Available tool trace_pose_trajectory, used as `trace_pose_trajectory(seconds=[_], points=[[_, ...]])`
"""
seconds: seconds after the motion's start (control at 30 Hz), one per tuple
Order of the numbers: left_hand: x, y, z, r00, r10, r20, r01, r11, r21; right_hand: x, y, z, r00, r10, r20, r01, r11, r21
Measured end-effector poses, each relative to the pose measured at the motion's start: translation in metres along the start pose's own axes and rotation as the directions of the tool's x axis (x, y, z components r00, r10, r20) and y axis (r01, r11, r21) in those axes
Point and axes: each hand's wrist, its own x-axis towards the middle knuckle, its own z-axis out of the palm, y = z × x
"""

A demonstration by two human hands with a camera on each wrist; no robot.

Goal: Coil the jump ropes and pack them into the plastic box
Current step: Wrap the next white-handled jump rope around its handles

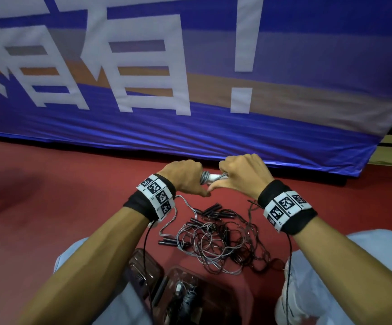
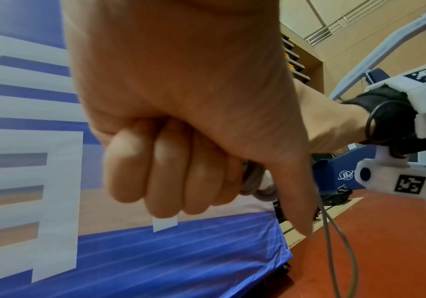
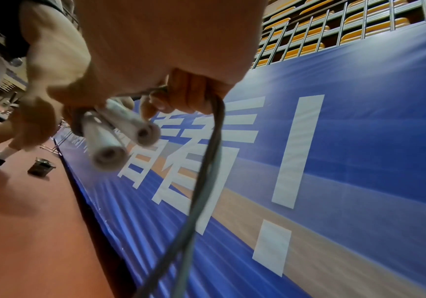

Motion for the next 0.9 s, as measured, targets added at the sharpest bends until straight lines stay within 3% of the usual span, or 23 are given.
trace_pose_trajectory(seconds=[0.17,0.33,0.5,0.63,0.73,0.9], points=[[-0.007,0.011,0.004,0.982,0.187,-0.04,-0.185,0.982,0.049,-0.004,0.008,-0.001,0.989,-0.141,-0.034,0.143,0.988,0.056],[-0.011,0.014,0.0,0.955,0.219,-0.2,-0.194,0.971,0.137,-0.004,0.016,-0.007,0.998,-0.014,0.053,0.002,0.978,0.211],[-0.012,0.014,-0.014,0.936,0.226,-0.269,-0.142,0.943,0.301,0.002,0.015,-0.01,0.983,0.091,0.157,-0.159,0.85,0.503],[-0.011,0.007,-0.019,0.918,0.239,-0.315,-0.103,0.914,0.392,0.007,0.013,-0.015,0.977,0.077,0.197,-0.186,0.755,0.628],[-0.01,0.005,-0.018,0.91,0.289,-0.298,-0.142,0.891,0.431,0.008,0.015,-0.014,0.958,0.025,0.284,-0.221,0.696,0.684],[-0.01,0.009,-0.012,0.901,0.33,-0.28,-0.179,0.873,0.454,0.005,0.019,-0.015,0.926,-0.054,0.372,-0.223,0.719,0.658]])
